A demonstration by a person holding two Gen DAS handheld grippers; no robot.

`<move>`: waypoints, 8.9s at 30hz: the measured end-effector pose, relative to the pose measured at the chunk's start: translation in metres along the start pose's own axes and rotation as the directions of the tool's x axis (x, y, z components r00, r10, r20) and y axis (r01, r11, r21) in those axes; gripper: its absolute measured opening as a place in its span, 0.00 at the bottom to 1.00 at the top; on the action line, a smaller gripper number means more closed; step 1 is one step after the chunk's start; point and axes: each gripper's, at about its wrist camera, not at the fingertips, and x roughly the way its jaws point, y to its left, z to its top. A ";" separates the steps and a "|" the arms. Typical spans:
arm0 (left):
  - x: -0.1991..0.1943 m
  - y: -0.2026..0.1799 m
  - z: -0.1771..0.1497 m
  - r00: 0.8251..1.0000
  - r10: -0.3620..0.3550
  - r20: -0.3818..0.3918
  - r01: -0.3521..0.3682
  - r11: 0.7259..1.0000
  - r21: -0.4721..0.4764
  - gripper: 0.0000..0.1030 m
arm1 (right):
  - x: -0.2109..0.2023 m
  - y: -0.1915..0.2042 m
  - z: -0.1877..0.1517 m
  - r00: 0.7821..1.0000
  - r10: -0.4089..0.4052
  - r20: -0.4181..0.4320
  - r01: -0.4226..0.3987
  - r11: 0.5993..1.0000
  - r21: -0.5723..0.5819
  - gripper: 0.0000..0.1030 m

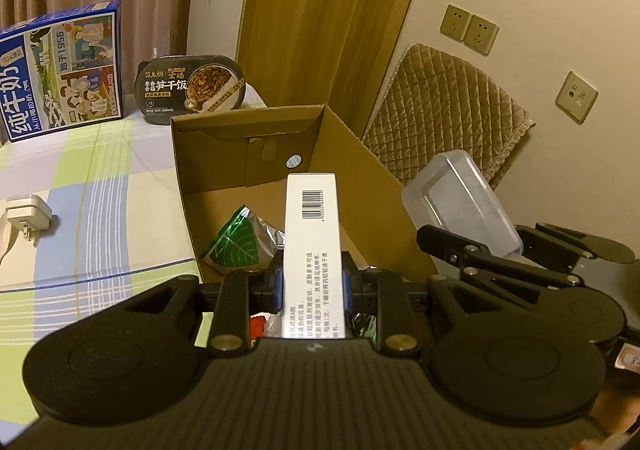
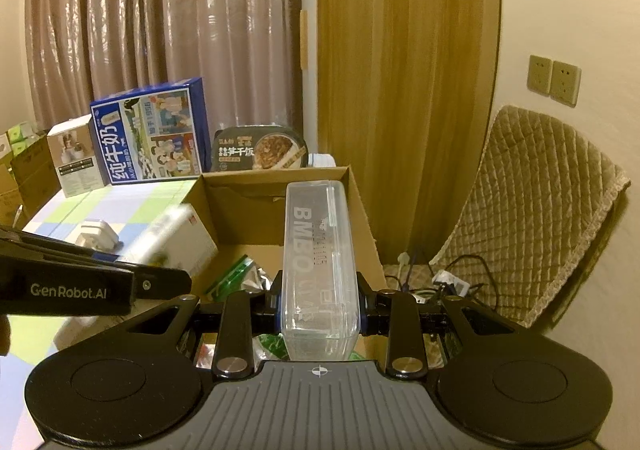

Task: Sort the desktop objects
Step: 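Lower the white box and clear case into the cardboard box with both grippers, then open both grippers to release the white box and clear case, then withdraw both open grippers from the box back over the table, then grasp the white spoon with the left gripper while the right gripper grasps the white plug, then lift the spoon and plug and carry them toward the cardboard box with both grippers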

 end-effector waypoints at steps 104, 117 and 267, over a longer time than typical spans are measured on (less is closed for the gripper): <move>-0.105 0.279 -0.099 0.927 0.371 -0.064 -0.376 0.920 -0.108 0.98 | 0.060 0.247 -0.003 0.942 0.311 -0.122 -0.329 0.928 -0.176 0.89; -0.038 0.341 -0.082 0.940 0.340 -0.038 -0.341 0.939 -0.034 0.82 | 0.161 0.275 0.002 0.932 0.330 -0.148 -0.351 0.925 -0.143 0.82; -0.047 0.228 -0.144 0.955 0.296 0.027 -0.297 0.955 0.020 0.26 | 0.083 0.230 -0.105 0.978 0.173 -0.113 -0.181 0.981 -0.069 0.62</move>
